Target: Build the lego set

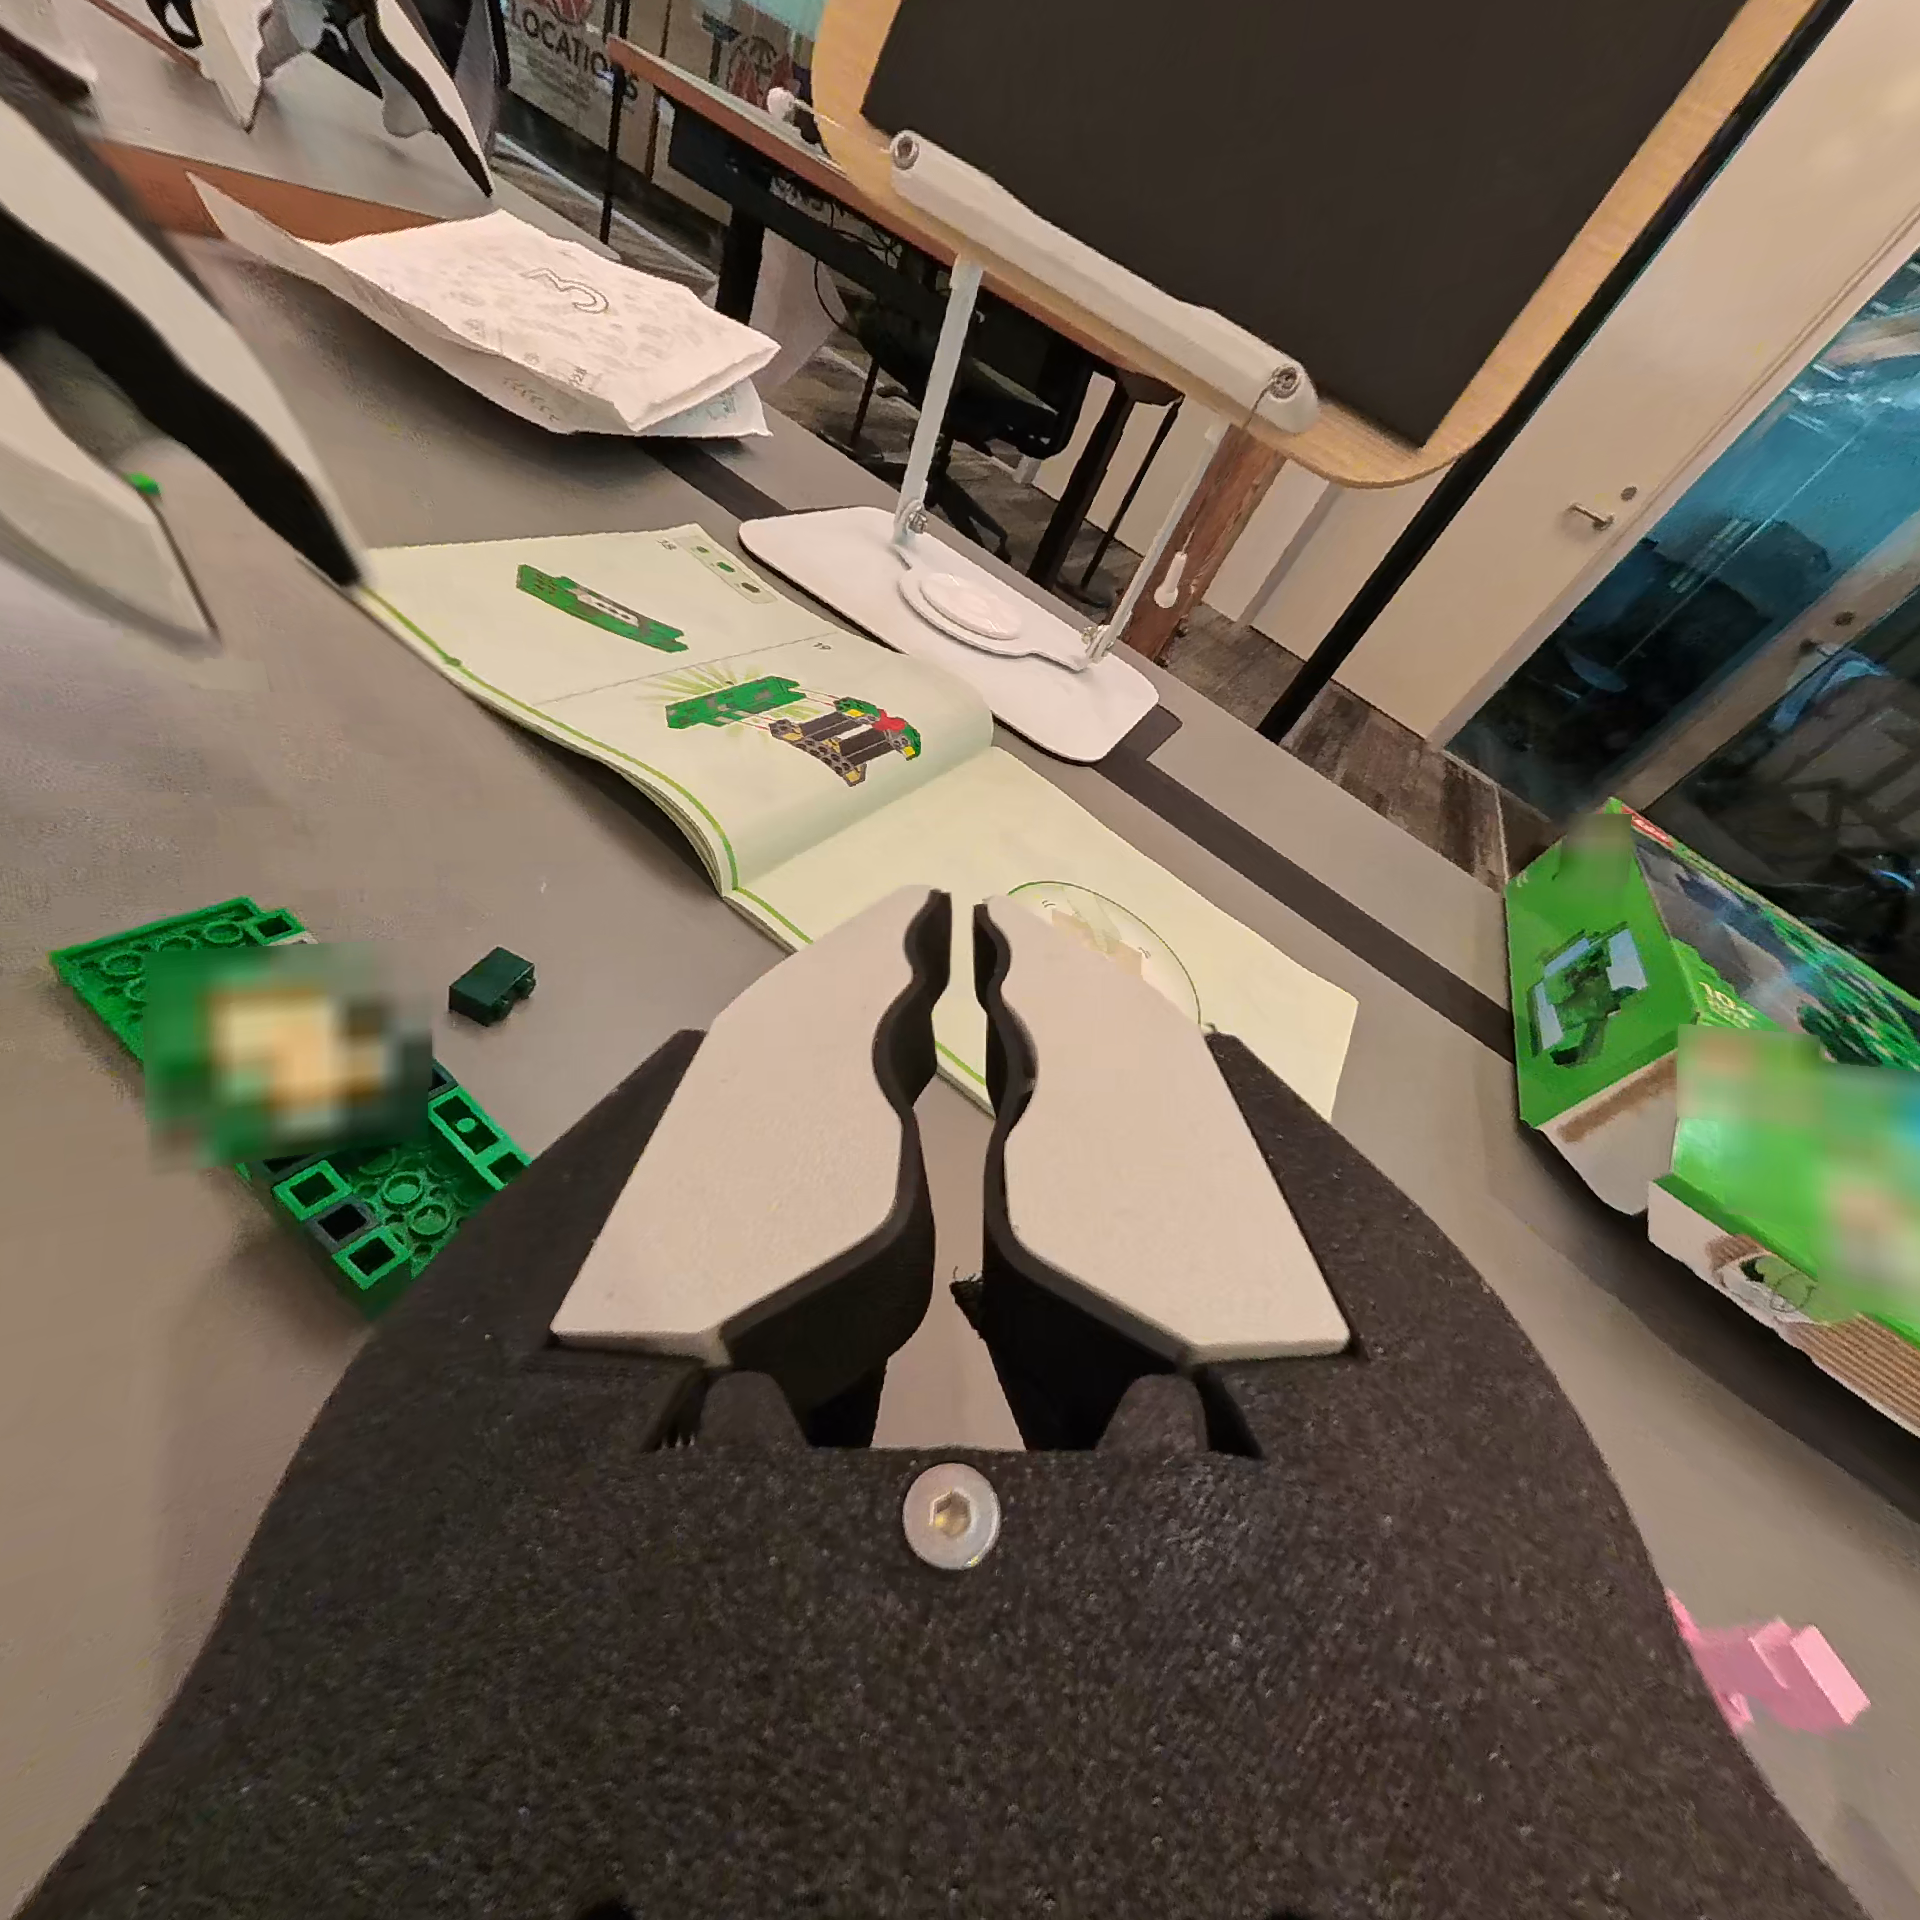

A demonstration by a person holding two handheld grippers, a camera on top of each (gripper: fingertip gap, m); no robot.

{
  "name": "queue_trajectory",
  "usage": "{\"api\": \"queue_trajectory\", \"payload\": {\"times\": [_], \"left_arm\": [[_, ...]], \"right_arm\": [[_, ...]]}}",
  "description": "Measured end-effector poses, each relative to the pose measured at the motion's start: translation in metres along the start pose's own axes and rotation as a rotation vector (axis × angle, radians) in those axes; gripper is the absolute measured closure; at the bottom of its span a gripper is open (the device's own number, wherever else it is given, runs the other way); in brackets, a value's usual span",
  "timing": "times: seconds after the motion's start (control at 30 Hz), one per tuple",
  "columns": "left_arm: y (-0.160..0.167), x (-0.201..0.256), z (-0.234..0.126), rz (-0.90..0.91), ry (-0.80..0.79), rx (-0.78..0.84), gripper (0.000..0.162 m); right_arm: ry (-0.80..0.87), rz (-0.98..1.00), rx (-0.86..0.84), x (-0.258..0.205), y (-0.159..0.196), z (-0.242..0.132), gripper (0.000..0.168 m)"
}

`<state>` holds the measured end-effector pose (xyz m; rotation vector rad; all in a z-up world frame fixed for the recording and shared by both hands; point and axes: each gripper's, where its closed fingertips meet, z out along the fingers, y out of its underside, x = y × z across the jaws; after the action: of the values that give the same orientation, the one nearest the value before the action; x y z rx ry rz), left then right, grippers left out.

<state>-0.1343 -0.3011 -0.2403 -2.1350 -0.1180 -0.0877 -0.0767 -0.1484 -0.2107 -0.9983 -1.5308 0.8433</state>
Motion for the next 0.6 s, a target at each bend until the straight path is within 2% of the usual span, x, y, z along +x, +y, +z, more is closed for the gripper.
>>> {"api": "queue_trajectory", "payload": {"times": [0.13, 0.23, 0.4, 0.6], "left_arm": [[0.035, -0.089, -0.092, -0.112, -0.333, 0.08, 0.134], [0.067, -0.127, -0.13, -0.101, -0.456, -0.016, 0.133], [0.09, -0.133, -0.118, -0.085, -0.33, -0.133, 0.131], [0.105, -0.14, -0.098, -0.063, -0.284, -0.238, 0.136]], "right_arm": [[-0.005, 0.018, 0.012, 0.0, -0.003, 0.0, 0.165], [-0.012, 0.003, 0.007, -0.004, -0.003, 0.001, 0.165], [-0.032, -0.031, -0.015, -0.012, 0.001, 0.005, 0.165], [-0.038, -0.047, -0.035, -0.014, 0.007, 0.007, 0.165]]}}
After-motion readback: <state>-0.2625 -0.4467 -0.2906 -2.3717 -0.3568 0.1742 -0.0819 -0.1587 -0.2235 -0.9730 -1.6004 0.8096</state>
